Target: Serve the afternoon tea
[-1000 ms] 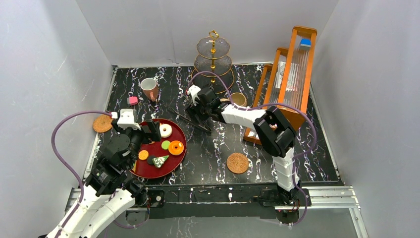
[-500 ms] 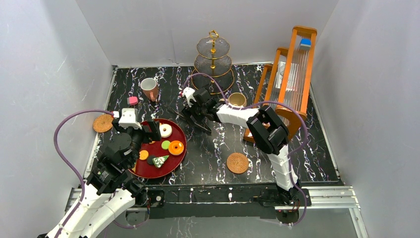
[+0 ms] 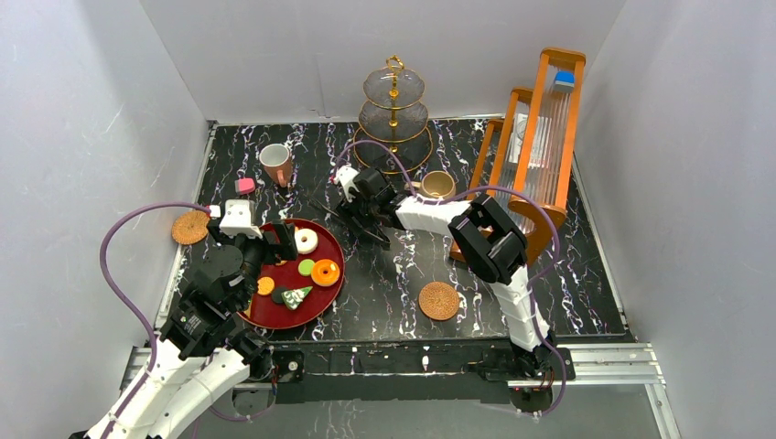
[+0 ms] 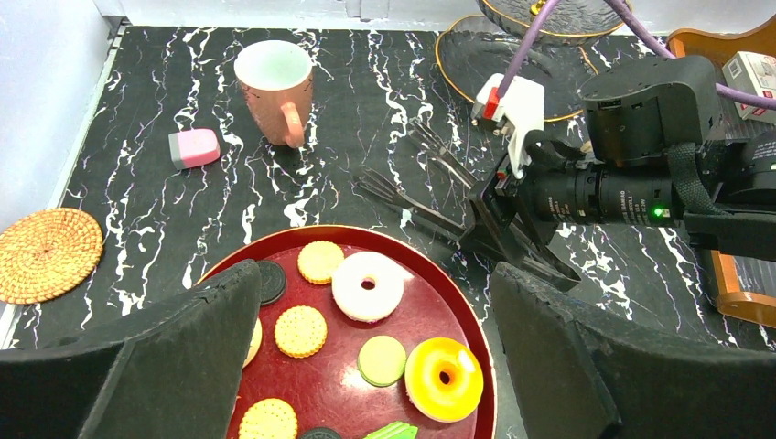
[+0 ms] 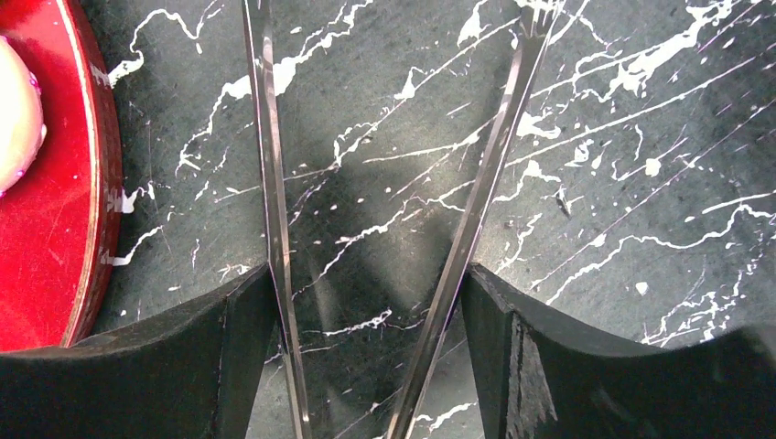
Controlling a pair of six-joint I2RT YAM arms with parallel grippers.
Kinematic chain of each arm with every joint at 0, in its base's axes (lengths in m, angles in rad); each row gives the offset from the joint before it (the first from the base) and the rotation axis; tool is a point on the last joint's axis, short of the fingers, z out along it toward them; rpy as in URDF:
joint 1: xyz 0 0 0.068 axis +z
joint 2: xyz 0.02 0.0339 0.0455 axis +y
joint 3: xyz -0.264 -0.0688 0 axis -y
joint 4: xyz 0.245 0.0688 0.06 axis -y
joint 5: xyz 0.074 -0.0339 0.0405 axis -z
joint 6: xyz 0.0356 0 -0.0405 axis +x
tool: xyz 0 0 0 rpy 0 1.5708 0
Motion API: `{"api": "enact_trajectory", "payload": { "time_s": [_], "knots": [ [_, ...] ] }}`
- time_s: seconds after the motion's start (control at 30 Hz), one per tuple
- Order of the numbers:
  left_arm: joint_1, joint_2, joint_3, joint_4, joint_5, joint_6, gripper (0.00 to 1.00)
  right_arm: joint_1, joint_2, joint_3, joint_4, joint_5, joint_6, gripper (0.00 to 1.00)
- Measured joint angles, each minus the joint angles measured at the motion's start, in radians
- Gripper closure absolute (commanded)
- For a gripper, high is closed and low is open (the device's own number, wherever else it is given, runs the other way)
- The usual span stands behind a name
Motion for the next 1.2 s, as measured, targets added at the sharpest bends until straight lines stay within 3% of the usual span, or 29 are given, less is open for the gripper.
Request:
{"api": "enact_trajectory", "payload": {
  "time_s": [0.27,0.53,0.63,0.83,1.2],
  "knots": [
    [0.0,0.0,0.0,0.0,0.0,0.0,0.08,0.015,0.004,-0.003,0.031,0.038,-0.013,0.36],
    [0.0,0.0,0.0,0.0,0.0,0.0,0.08,0.014,-0.012,-0.043,0.071,0.04,0.0,0.38],
    [0.0,0.0,0.0,0.0,0.0,0.0,0.08,0.014,-0.04,-0.084,0.073,0.042,0.008,0.46],
    [0.0,0.0,0.0,0.0,0.001,0.0,0.08,0.014,-0.127,-0.204,0.072,0.049,0.028,0.4],
    [0.0,0.008,0.0,0.0,0.002,0.0,0.08,0.012,-0.157,-0.268,0.12,0.065,0.051,0.31]
  ]
}}
